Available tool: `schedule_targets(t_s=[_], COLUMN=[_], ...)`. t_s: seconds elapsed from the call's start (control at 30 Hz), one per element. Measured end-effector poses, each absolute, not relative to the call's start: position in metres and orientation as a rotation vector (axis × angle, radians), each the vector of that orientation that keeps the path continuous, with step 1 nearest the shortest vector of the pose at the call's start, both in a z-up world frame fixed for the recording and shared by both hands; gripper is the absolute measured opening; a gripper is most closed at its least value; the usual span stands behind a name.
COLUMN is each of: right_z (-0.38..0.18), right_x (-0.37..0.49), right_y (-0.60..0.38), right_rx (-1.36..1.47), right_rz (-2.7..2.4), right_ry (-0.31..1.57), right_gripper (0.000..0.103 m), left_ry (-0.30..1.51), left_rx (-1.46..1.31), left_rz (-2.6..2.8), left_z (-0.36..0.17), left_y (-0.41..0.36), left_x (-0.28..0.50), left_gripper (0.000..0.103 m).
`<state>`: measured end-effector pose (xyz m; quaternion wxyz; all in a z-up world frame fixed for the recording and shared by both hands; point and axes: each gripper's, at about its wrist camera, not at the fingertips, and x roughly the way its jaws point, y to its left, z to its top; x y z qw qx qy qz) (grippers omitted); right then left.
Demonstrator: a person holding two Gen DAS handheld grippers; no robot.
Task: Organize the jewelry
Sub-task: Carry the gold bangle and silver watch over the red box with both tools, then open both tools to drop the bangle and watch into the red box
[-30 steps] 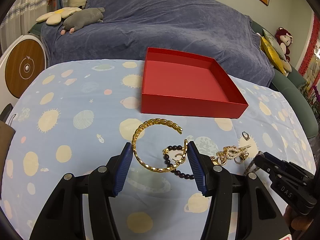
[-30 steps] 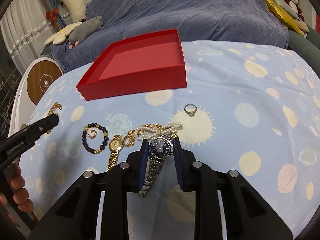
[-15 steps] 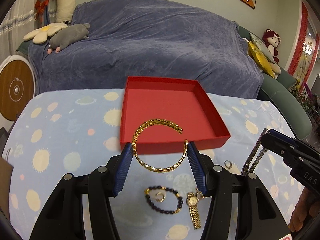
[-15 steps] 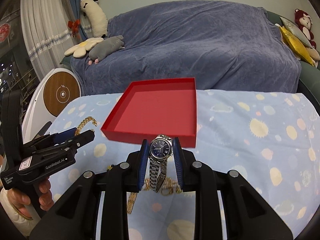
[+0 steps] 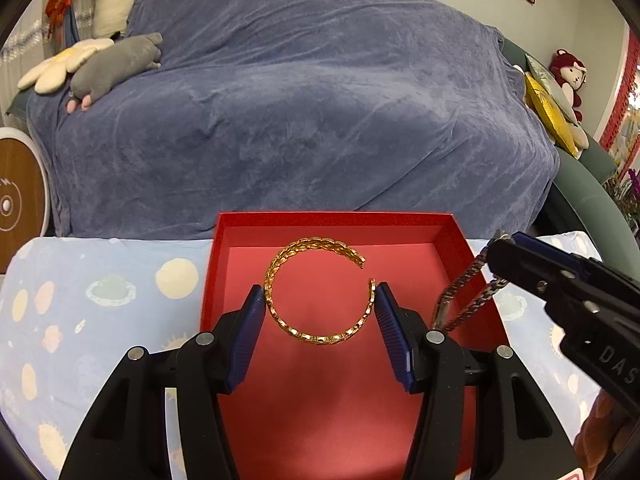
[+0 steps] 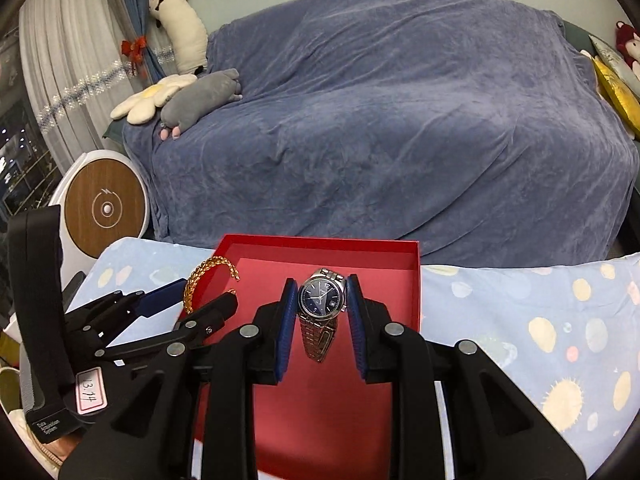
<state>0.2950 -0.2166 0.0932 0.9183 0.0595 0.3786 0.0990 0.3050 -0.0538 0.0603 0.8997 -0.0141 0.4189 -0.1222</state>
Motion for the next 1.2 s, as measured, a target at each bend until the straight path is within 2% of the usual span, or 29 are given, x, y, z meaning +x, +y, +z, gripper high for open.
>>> schedule_targets(t_s=[0.3,0.4,0.5,0.6,0.73,0.83,0.9,1.2], right_z=[0.048,0.049,0.057,0.072,0.091,0.101,0.103,0.074], right_x=[0.341,0.342,0.333,0.308,0.254,0.208,0.177,0.073], right_y=[-0.225,-0.23,-0.237,-0.245,-0.252,-0.251,-0.251,-0.249], right_rx=[0.116,0.125,0.123,0.126,0.11,0.088,0.09,0.175], right_rz=[0.117,0.095,0.083,0.098,0.125,0.144,0.157,0.142], right_ry=[0.87,0.848,0.81,0.775,0.76,0.771,0.781,0.823], right_gripper=[0.024,0.026,0.033,0.034,0.034,0.04,0.041,0.041], left_ry=[0.972,0.964,0.946,0.912,0.857,0.821,0.815,0.904], left_rx=[-0.023,-0.037,-0.061,-0.085,-0.111,-0.104,-0.093,-0.058], left_rz=[-0.201,-0.187,-0.183,-0.187,-0.2,-0.187,-0.176,-0.131], left_z=[0.027,0.024,0.03,0.044,0.072,0.087,0.091,0.051], left_y=[-0.057,-0.055,-0.05,-0.042,-0.023,-0.008,0.0,0.019], left_x=[0.354,0.357,0.356,0.345,0.299,0.252,0.22,0.118], left_gripper=[0.054,0.055,0.059,0.059,0.062,0.066,0.066,0.066])
